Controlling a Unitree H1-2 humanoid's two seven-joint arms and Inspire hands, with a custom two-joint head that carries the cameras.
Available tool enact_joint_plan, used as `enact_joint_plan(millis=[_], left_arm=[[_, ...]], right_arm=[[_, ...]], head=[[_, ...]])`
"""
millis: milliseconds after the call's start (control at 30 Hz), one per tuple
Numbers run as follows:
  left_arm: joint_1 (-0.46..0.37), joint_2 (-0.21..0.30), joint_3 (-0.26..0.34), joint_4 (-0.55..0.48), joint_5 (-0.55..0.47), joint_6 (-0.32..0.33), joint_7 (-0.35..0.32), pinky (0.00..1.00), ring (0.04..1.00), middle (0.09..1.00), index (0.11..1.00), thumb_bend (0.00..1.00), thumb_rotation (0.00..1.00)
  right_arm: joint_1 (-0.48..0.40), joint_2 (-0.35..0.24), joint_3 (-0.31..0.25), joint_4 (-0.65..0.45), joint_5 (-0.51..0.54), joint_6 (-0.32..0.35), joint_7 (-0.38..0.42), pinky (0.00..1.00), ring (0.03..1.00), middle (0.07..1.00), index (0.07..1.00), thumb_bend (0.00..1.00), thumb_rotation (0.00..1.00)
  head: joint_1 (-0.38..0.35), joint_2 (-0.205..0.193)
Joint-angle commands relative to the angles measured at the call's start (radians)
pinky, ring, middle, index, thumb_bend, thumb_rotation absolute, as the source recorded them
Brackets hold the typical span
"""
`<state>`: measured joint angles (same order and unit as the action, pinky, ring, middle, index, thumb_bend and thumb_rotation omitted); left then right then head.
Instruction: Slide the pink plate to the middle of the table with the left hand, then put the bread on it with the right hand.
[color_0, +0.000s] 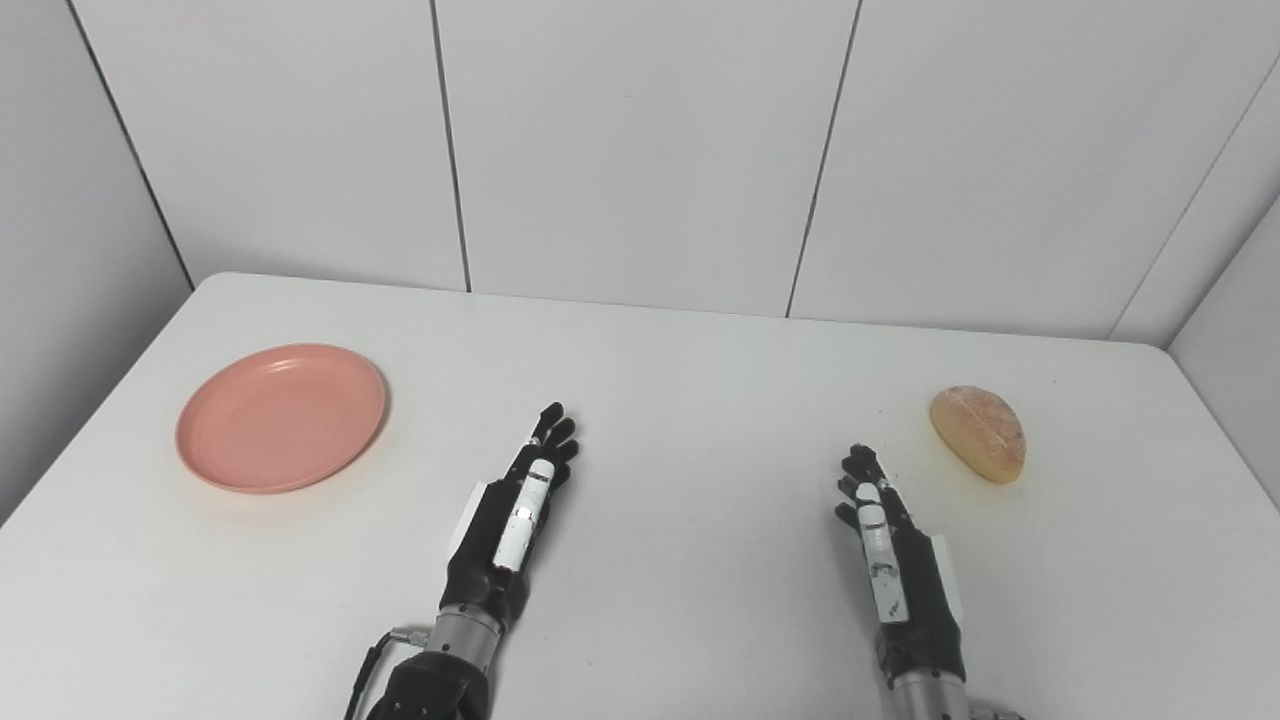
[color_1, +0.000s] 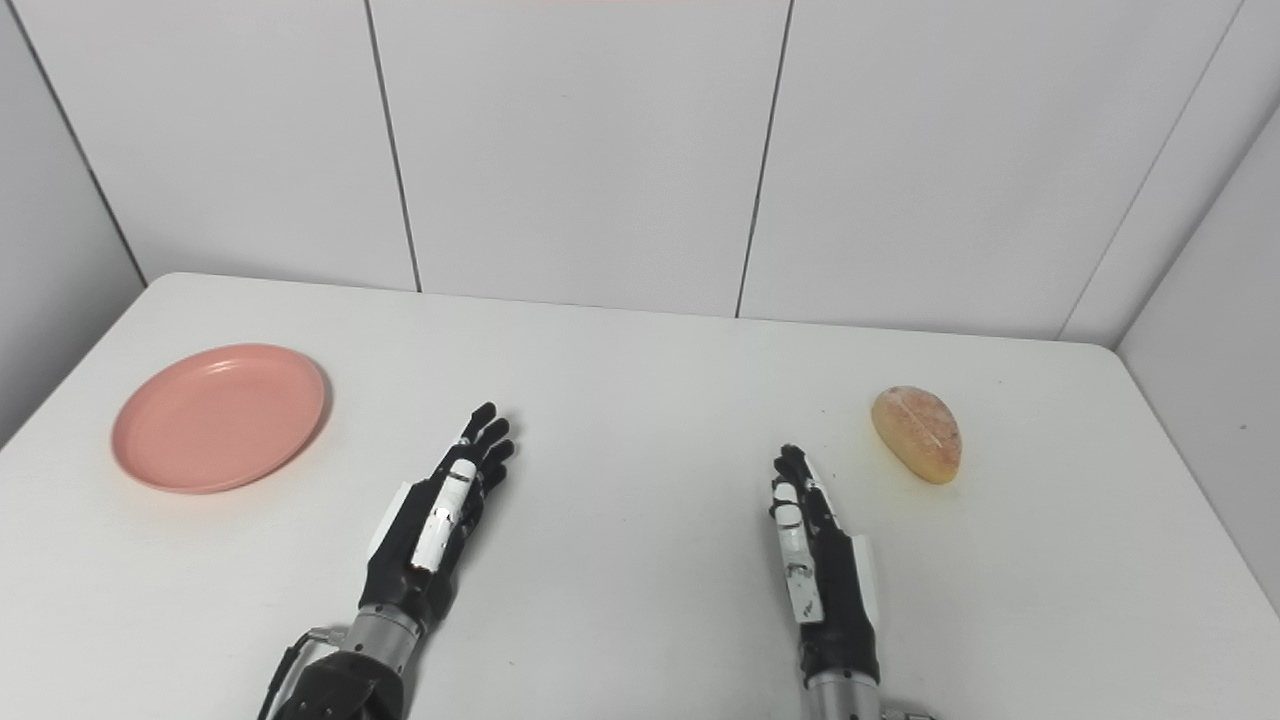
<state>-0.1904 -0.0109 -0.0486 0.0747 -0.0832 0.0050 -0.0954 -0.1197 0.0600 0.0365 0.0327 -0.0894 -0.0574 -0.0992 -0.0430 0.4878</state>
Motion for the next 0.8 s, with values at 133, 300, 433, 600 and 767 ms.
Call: enact_joint_plan(millis=[133, 300, 433, 600, 767], left_arm=[[0.024, -0.006, -0.007, 0.019, 0.014, -0.005, 0.002, 0.97, 0.956, 0.962, 0.95, 0.31, 0.94], [0.023, -0.007, -0.006, 0.019, 0.016, -0.007, 0.001, 0.97, 0.958, 0.964, 0.952, 0.31, 0.95], [0.024, -0.007, -0.006, 0.016, 0.019, -0.002, 0.003, 0.97, 0.956, 0.963, 0.952, 0.31, 0.95], [0.023, -0.006, -0.005, 0.019, 0.018, -0.006, -0.002, 0.97, 0.957, 0.964, 0.953, 0.31, 0.95], [0.023, -0.007, -0.003, 0.02, 0.015, -0.004, -0.001, 0.97, 0.957, 0.964, 0.953, 0.31, 0.94]], right_arm=[[0.004, -0.002, -0.004, 0.007, 0.002, -0.03, 0.001, 0.87, 0.901, 0.904, 0.899, 0.22, 1.0], [0.0, -0.006, -0.003, 0.014, 0.005, -0.041, 0.006, 0.88, 0.907, 0.909, 0.903, 0.22, 1.0], [-0.002, -0.006, -0.003, 0.013, 0.005, -0.039, 0.005, 0.88, 0.905, 0.906, 0.9, 0.22, 1.0], [-0.002, -0.009, 0.001, 0.012, -0.01, -0.038, 0.001, 0.87, 0.903, 0.905, 0.9, 0.22, 1.0], [-0.001, -0.006, -0.002, 0.019, 0.002, -0.041, 0.006, 0.88, 0.908, 0.91, 0.904, 0.23, 1.0]], head=[[0.0, 0.003], [0.001, 0.003], [0.001, 0.004], [0.001, 0.005], [0.002, 0.006]])
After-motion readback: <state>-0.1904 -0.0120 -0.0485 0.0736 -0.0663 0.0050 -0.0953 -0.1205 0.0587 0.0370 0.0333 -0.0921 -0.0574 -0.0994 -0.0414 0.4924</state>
